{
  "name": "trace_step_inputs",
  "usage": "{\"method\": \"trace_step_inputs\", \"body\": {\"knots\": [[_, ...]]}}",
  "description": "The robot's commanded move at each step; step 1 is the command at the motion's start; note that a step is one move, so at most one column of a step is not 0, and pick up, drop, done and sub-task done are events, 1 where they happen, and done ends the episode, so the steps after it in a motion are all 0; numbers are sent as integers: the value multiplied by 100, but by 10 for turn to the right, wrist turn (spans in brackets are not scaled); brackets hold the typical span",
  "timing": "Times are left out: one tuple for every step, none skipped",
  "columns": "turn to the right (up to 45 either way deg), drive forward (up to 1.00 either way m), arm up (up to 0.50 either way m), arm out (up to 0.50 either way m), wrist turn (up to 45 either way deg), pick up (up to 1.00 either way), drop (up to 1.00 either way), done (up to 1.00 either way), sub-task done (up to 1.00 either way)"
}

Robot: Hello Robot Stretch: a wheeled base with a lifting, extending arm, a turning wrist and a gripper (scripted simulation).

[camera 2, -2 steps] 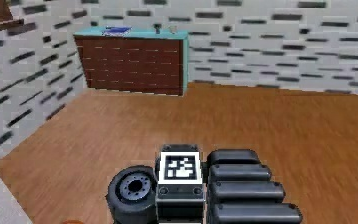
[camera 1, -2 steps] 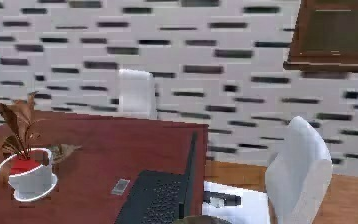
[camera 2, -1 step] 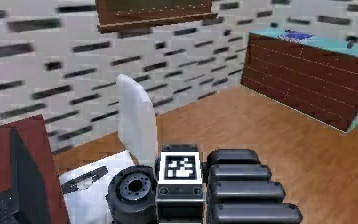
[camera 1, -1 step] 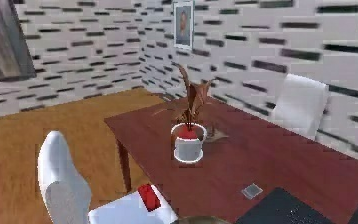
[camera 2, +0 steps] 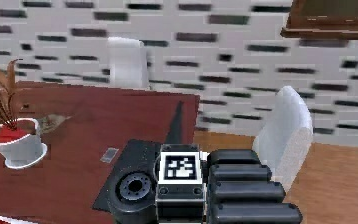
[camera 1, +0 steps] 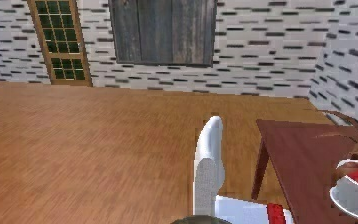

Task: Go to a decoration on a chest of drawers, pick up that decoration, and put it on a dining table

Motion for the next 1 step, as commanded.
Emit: {"method": "trace_step_inputs", "body": {"knots": [[-90, 0, 0, 0, 0, 0, 0, 0, 0]]}}
